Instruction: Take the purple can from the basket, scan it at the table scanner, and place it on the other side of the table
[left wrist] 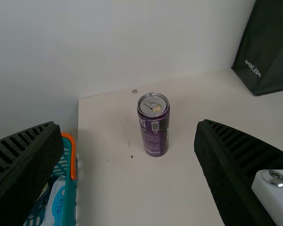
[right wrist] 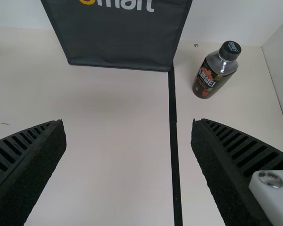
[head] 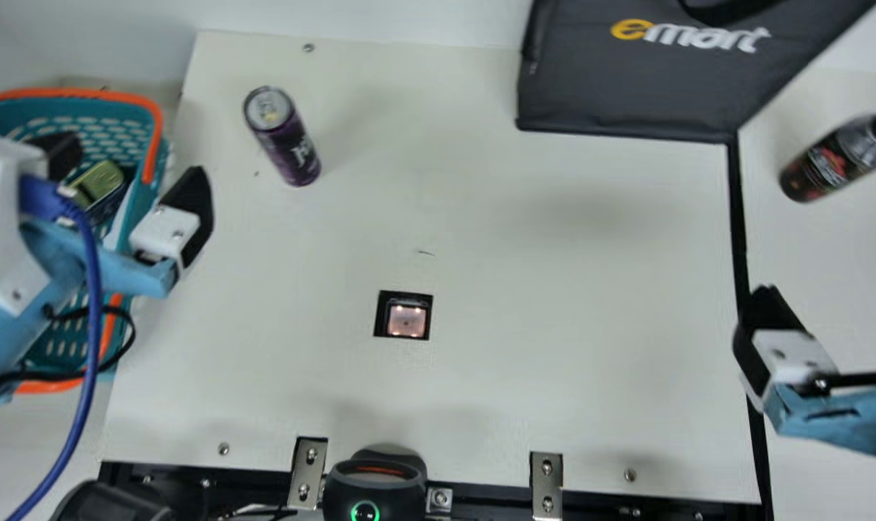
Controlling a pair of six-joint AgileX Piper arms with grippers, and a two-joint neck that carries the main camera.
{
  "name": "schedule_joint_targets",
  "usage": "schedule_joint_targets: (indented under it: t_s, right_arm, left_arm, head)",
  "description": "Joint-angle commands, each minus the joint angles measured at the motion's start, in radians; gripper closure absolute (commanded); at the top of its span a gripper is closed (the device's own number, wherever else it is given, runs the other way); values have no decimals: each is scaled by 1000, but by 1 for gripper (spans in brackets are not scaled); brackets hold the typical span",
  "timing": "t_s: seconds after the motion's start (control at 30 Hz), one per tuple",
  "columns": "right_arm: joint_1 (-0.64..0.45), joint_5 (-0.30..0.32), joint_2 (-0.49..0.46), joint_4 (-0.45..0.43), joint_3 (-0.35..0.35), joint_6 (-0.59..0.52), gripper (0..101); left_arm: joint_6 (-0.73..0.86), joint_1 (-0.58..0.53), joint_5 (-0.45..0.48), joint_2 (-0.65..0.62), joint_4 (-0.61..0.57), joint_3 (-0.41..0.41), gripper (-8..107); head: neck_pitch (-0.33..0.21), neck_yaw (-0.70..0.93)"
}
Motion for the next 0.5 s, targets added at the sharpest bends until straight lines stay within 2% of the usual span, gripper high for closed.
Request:
schedule_joint_targets:
  t_s: [0.0,0.23,0.47]
  right_arm:
    - [0,0,0,0,0,0,6]
    - [0,0,0,0,0,0,6]
    - [0,0,0,0,0,0,6]
  left_arm:
    - [0,0,0,0,0,0,9]
    - [4,1,-5,19,-4,-9,9]
    - [6,1,-19,92,-21,-67,9]
  head:
    - [-29,-26]
    - [-29,-26]
    - [-29,-26]
